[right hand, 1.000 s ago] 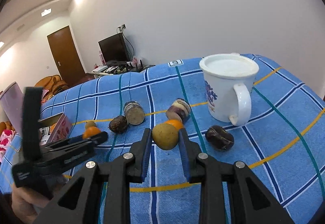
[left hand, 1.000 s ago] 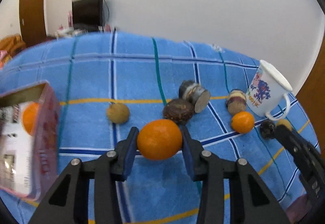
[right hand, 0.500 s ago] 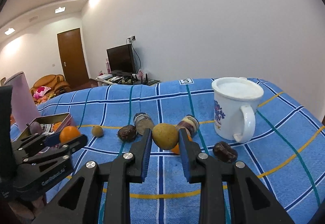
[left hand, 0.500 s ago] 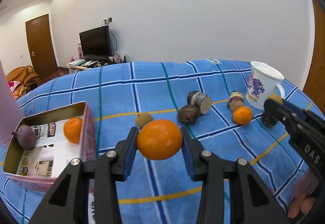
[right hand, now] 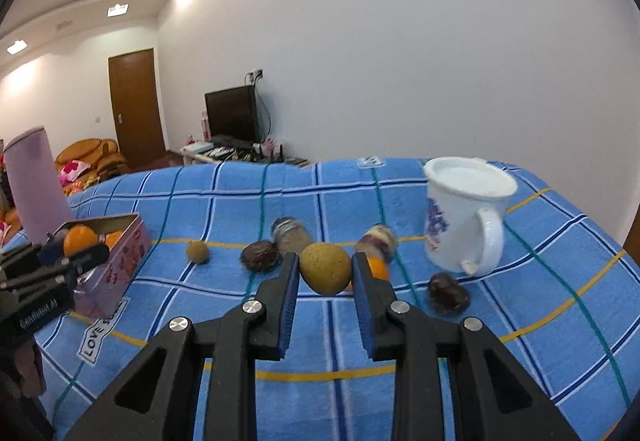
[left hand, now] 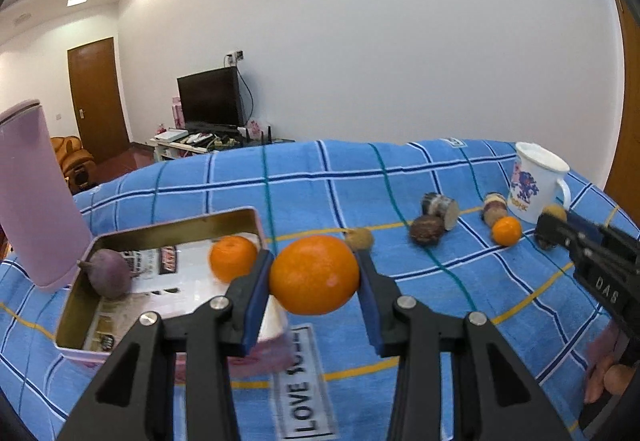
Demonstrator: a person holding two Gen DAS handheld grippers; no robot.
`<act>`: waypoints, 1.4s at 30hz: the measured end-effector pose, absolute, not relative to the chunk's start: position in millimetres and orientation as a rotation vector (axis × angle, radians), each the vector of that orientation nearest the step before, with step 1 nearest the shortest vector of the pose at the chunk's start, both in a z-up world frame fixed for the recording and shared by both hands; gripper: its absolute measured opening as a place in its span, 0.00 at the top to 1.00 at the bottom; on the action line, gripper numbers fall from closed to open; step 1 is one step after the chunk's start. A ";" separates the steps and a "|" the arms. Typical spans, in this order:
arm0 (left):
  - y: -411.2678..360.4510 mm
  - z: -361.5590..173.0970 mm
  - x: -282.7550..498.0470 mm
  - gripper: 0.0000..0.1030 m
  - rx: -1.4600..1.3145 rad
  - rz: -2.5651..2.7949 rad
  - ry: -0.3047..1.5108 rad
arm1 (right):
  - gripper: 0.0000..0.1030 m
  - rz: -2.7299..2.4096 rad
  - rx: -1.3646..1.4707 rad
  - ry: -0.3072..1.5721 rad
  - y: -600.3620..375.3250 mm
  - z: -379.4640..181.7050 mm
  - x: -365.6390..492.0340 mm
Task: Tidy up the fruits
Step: 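Carry the orange over the tin with the left tool while the right tool holds the brown fruit, then lower the brown fruit into the tin with the right tool while the left tool releases the orange there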
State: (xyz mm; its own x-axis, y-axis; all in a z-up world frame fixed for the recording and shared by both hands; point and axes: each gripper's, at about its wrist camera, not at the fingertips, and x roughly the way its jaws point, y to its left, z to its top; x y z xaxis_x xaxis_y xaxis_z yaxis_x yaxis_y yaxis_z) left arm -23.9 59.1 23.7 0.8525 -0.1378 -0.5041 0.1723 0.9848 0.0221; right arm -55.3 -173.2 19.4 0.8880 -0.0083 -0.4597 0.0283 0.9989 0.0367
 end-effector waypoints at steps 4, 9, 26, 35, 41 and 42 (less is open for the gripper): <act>76.7 28.8 -21.8 0.59 0.086 -0.132 0.490 | 0.73 0.024 0.059 0.534 -157.6 16.9 -51.3; 107.0 33.5 -13.0 0.59 0.071 -0.088 0.472 | 0.73 0.085 0.072 0.539 -128.0 28.6 -47.2; 200.3 22.5 7.7 0.59 0.011 0.076 0.499 | 0.72 0.296 0.062 0.503 9.6 34.6 -10.6; 204.4 13.9 12.4 0.59 0.022 0.094 0.545 | 0.72 0.341 0.078 0.538 57.5 22.9 22.5; 202.6 6.8 20.0 0.59 0.043 0.123 0.584 | 0.72 0.353 0.093 0.568 68.1 11.2 37.3; 203.0 5.7 21.1 0.59 0.043 0.127 0.590 | 0.72 0.358 0.093 0.575 69.5 8.7 39.0</act>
State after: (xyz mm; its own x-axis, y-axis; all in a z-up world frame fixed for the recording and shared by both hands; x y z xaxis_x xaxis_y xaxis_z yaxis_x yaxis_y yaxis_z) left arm 21.1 203.0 5.7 0.8233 0.1319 -0.5520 -0.1074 0.9913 0.0766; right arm 39.0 69.5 8.7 0.7795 0.3564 -0.5152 -0.3049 0.9342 0.1850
